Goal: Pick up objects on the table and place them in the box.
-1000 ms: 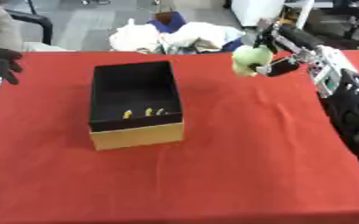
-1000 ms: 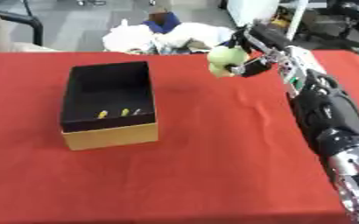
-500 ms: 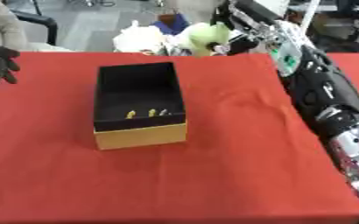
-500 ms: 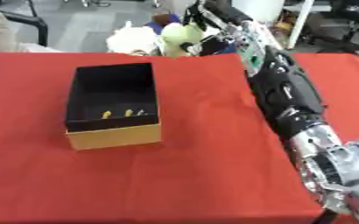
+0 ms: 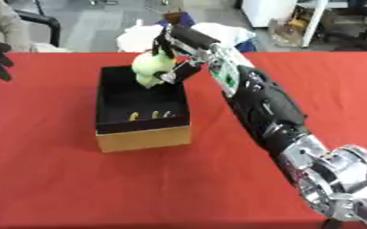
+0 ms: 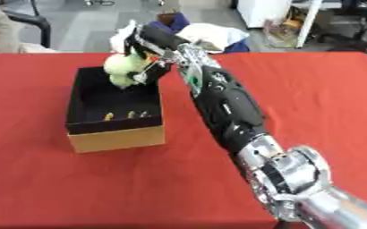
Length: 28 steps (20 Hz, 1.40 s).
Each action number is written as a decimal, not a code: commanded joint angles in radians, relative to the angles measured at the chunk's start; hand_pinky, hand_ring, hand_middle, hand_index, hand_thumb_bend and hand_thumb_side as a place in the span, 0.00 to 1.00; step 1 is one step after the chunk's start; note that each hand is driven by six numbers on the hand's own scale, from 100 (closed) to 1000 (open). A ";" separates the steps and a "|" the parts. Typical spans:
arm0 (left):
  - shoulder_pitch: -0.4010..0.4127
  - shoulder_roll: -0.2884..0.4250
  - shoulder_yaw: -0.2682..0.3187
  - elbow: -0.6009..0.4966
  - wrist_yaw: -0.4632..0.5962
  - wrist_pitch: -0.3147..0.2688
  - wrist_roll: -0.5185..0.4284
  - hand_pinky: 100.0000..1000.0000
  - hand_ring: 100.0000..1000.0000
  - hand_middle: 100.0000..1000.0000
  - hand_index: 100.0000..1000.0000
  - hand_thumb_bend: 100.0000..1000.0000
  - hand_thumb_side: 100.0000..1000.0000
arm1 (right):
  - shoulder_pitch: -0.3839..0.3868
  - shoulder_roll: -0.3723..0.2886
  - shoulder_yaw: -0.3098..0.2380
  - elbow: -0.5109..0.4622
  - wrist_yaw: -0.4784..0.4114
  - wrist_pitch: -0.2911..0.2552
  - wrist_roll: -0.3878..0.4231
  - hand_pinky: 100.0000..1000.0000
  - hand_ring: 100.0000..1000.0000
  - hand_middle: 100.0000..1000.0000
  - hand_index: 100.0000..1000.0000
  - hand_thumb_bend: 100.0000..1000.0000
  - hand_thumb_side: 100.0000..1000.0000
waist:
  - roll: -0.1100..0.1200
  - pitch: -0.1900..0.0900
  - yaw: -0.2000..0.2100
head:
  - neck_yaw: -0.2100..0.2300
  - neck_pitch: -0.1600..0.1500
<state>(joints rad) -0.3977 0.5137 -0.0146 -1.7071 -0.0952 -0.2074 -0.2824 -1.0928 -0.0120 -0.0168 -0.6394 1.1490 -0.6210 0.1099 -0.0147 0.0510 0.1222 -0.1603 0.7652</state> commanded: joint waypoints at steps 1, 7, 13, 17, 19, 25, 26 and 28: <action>-0.021 0.008 0.004 -0.016 0.011 0.002 -0.003 0.58 0.46 0.51 0.75 0.00 0.78 | -0.008 0.026 0.019 0.002 0.051 -0.034 0.021 0.65 0.61 0.35 0.40 0.24 0.09 | 0.004 -0.009 0.000 | -0.005 0.005; -0.014 0.001 0.007 -0.013 0.014 0.003 -0.006 0.58 0.46 0.51 0.75 0.00 0.79 | 0.014 0.043 0.038 0.015 0.132 -0.089 0.080 0.74 0.77 0.73 0.83 0.33 0.56 | 0.000 -0.010 -0.002 | -0.002 0.005; 0.006 0.001 0.018 -0.012 0.018 0.005 0.003 0.58 0.46 0.50 0.74 0.00 0.79 | 0.029 -0.003 0.011 -0.064 0.051 -0.093 0.072 0.77 0.83 0.80 0.88 0.35 0.55 | -0.005 -0.010 -0.014 | 0.008 0.005; 0.020 0.001 0.026 -0.011 0.021 0.009 0.011 0.58 0.45 0.50 0.74 0.00 0.79 | 0.038 -0.056 0.003 -0.146 -0.052 -0.055 0.014 0.77 0.82 0.80 0.88 0.38 0.41 | -0.010 -0.009 -0.022 | 0.013 0.005; 0.025 0.001 0.029 -0.010 0.021 0.011 0.013 0.58 0.45 0.50 0.74 0.00 0.79 | 0.040 -0.083 -0.001 -0.180 -0.092 -0.031 -0.005 0.76 0.82 0.79 0.87 0.38 0.36 | -0.013 -0.010 -0.024 | 0.016 0.005; 0.037 0.000 0.037 -0.008 0.023 0.014 0.023 0.58 0.45 0.50 0.74 0.00 0.79 | 0.082 -0.168 -0.009 -0.282 -0.257 0.028 -0.044 0.73 0.80 0.74 0.85 0.29 0.21 | -0.018 -0.007 -0.029 | 0.026 0.005; 0.039 -0.002 0.039 -0.008 0.025 0.015 0.026 0.58 0.45 0.50 0.74 0.00 0.79 | 0.098 -0.184 -0.008 -0.303 -0.302 0.038 -0.049 0.73 0.79 0.74 0.85 0.28 0.20 | -0.019 -0.006 -0.029 | 0.028 0.005; 0.045 -0.003 0.043 -0.008 0.028 0.016 0.033 0.58 0.46 0.50 0.74 0.00 0.79 | 0.145 -0.225 -0.013 -0.356 -0.414 0.069 -0.063 0.72 0.78 0.71 0.83 0.19 0.17 | -0.021 -0.003 -0.033 | 0.035 0.005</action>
<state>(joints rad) -0.3428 0.5000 0.0137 -1.7063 -0.0739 -0.1911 -0.2572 -0.9329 -0.1896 -0.0188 -0.9467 0.7974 -0.5688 0.0573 -0.0401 0.0586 0.0902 -0.1308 0.7652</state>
